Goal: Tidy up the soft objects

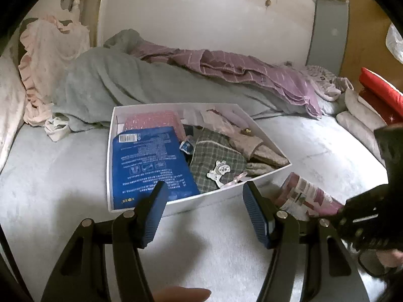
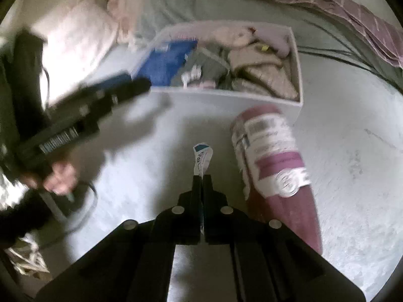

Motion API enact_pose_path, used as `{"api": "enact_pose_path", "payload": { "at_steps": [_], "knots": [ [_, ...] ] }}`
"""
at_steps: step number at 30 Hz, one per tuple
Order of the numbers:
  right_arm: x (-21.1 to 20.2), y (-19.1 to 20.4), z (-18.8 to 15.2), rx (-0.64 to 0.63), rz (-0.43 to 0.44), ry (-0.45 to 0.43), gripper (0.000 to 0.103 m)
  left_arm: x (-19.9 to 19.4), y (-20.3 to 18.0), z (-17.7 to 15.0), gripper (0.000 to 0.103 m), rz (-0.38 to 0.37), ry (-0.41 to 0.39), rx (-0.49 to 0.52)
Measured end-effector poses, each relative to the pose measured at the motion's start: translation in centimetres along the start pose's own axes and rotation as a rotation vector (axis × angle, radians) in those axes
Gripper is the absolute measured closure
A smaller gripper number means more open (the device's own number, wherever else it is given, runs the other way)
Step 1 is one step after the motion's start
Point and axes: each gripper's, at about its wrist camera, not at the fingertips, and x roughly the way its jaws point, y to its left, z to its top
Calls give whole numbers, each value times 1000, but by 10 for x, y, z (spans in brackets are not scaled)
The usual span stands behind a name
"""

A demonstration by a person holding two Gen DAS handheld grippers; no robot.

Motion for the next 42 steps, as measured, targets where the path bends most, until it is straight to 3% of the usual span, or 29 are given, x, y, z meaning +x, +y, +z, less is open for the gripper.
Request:
{"api": "enact_pose_path", "payload": {
  "at_steps": [2, 4, 8, 15, 17, 18, 19, 20, 21, 22, 26, 32, 38, 42],
  "knots": [
    [-11, -4, 9, 45, 15, -55, 101, 0, -1, 2, 39, 10, -6, 7],
    [-17, -8, 21, 82, 3, -104, 101, 2, 0, 5, 30, 17, -3, 4],
    [-21, -13, 51, 121, -63, -198, 101, 6, 8, 15, 30, -1, -29, -44],
    [6, -25, 102, 176, -36, -252, 100, 28, 14, 36, 30, 1, -21, -84],
    [12, -31, 108, 218, -46, -253, 90, 30, 14, 34, 30, -5, -10, -93],
    [13, -35, 108, 241, -46, -256, 78, 30, 13, 33, 30, -3, -11, -82],
    [12, -36, 106, 259, -44, -266, 69, 29, 11, 32, 30, 9, -14, -66],
    [10, -37, 101, 267, -42, -288, 48, 28, 9, 32, 30, 18, -18, -58],
    [7, -37, 97, 267, -42, -309, 35, 26, 8, 31, 30, 20, -22, -55],
    [2, -35, 90, 264, -50, -344, 32, 24, 7, 30, 30, 15, -22, -57],
    [-8, -23, 75, 185, -99, -325, 30, 16, 1, 23, 30, -24, 30, -92],
    [-34, 9, 27, 50, -253, -350, 29, -8, -19, 2, 30, 57, 36, -20],
    [-53, 40, -32, -33, -410, -434, 21, -29, -21, -22, 30, 52, 79, -72],
    [-61, 55, -64, -67, -461, -481, 18, -47, -23, -43, 30, 58, 83, -117]
  ]
}}
